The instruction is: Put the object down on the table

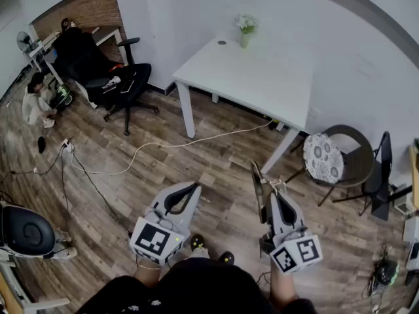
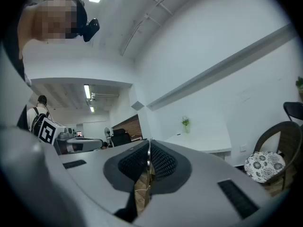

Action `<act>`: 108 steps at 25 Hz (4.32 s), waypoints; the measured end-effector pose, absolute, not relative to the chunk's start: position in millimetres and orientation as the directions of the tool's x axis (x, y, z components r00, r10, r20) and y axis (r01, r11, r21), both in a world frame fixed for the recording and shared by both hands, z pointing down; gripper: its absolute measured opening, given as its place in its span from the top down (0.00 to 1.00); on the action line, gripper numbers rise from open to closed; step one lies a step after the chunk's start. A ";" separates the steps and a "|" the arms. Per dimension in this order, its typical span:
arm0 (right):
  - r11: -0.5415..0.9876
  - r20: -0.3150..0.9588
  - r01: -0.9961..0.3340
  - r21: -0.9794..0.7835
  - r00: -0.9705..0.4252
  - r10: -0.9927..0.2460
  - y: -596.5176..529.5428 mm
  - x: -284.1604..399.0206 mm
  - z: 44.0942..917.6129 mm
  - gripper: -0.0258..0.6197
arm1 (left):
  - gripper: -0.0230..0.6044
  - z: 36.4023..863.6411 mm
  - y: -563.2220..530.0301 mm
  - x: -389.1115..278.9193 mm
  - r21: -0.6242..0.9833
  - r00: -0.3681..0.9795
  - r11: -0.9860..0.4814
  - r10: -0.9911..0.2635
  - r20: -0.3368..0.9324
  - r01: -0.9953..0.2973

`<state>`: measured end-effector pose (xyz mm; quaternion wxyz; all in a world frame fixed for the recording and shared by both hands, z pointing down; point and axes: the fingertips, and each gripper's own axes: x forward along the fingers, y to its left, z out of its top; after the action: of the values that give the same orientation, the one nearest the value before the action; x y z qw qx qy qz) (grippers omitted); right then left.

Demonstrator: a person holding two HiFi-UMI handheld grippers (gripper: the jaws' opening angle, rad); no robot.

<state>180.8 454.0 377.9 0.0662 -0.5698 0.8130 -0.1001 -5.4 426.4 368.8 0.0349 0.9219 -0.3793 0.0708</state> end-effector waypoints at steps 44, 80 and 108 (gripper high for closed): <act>0.345 -0.005 -0.911 -0.225 -0.353 -0.936 368.8 99.5 372.0 0.94 | 0.97 380.2 341.4 -106.4 0.036 0.689 -0.690 -0.717 0.108 -0.723; 0.523 -0.027 -0.802 -0.288 -0.539 -0.842 75.5 175.7 394.6 0.94 | 0.97 393.3 104.8 -44.7 0.003 0.485 -0.494 -0.852 0.198 -0.869; 0.606 -0.006 -0.740 -0.291 -0.632 -0.775 -82.5 203.4 406.3 0.95 | 0.97 405.9 -42.2 -5.2 -0.005 0.403 -0.414 -0.890 0.215 -0.910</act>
<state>203.4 -82.5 406.3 0.0658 -0.4237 0.8938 -0.1314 -5.2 -42.2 405.9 0.0564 0.8356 -0.5386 0.0922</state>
